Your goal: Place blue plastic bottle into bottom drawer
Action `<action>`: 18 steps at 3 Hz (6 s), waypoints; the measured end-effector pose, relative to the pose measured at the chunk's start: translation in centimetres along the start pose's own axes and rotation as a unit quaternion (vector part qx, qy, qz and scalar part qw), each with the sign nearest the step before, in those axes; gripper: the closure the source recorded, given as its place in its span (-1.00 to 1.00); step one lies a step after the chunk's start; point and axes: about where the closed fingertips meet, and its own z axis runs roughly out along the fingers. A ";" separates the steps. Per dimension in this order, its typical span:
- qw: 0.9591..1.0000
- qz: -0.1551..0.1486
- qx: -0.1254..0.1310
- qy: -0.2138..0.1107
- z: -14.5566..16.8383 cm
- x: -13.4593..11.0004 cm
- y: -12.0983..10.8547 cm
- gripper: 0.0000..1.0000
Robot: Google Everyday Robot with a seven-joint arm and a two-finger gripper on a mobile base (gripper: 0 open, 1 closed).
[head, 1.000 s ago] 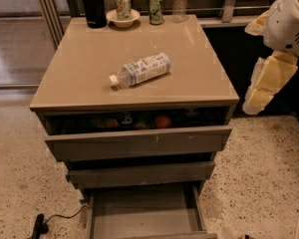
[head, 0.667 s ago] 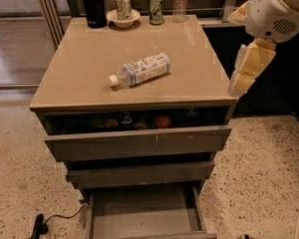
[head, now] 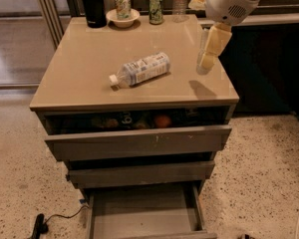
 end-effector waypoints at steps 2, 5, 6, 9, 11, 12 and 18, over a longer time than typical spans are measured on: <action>0.998 -0.035 -0.015 -0.040 2.4 -2.3 -1.4 -1.00; 0.991 -0.128 0.001 -0.048 6.9 -5.3 -4.0 -1.00; 0.984 -0.175 -0.004 -0.037 8.7 -6.6 -4.9 -1.00; 0.957 -0.276 -0.073 0.044 13.3 -7.8 -6.0 -1.00; 0.954 -0.274 -0.102 0.068 16.3 -6.9 -5.9 -1.00; 0.959 -0.257 -0.108 0.059 17.3 -6.4 -5.8 -1.00; 0.967 -0.207 -0.141 0.038 19.7 -4.6 -5.0 -1.00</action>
Offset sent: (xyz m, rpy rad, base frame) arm 0.0155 0.0277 -0.0066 0.0394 0.0026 0.0899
